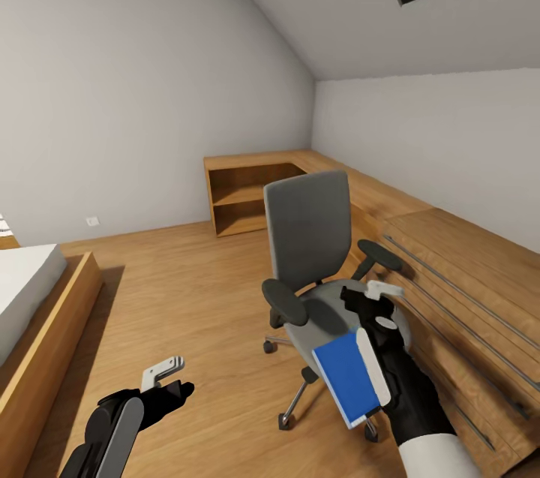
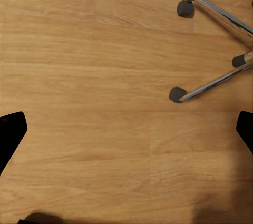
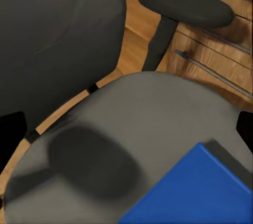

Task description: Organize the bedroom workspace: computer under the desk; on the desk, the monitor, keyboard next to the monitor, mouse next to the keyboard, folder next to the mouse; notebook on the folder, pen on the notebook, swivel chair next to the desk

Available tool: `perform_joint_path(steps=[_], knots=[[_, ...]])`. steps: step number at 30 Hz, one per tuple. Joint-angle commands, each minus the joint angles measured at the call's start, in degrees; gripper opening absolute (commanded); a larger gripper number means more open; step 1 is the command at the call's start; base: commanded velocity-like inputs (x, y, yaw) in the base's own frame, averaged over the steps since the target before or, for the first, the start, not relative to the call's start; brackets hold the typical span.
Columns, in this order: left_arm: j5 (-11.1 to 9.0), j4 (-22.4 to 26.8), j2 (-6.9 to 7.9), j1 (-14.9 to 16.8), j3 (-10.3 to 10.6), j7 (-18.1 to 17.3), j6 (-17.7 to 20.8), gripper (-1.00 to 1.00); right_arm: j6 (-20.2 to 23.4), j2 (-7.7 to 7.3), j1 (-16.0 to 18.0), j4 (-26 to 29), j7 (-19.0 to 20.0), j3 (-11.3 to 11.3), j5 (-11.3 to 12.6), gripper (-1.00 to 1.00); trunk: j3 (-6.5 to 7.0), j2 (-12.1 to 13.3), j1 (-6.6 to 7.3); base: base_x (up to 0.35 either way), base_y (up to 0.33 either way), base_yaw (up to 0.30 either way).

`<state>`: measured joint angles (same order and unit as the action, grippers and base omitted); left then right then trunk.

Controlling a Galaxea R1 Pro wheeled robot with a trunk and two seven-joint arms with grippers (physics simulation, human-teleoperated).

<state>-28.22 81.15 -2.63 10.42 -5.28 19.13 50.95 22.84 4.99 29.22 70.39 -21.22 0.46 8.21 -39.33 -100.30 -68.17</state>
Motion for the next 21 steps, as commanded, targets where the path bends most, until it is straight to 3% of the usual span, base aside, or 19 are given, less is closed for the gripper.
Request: perform_joint_path(steps=[1,7,16,21], knots=[[-0.61,0.06,-0.05,0.04,-0.08,0.47,0.2,1.0,0.29,0.02,-1.04,1.94,-0.4,0.09,0.68,1.0,-0.06,-0.03,0.0,0.0,0.0,0.0],[-0.72,0.04,-0.07,0.04,-0.08,0.51,0.2,1.0,1.66,0.18,-5.65,10.22,-0.39,0.42,1.18,1.0,-0.06,-0.03,0.0,0.0,0.0,0.0],[-0.85,-0.35,-0.02,0.04,-0.16,0.5,0.2,1.0,2.39,0.94,-6.58,12.6,-0.24,0.63,1.6,1.0,-0.06,-0.03,0.0,0.0,0.0,0.0],[-0.83,-0.44,-0.01,0.06,-0.17,0.37,0.2,1.0,2.39,2.26,-6.72,14.36,-0.23,0.56,3.65,1.0,-0.06,-0.03,0.0,0.0,0.0,-0.014]])
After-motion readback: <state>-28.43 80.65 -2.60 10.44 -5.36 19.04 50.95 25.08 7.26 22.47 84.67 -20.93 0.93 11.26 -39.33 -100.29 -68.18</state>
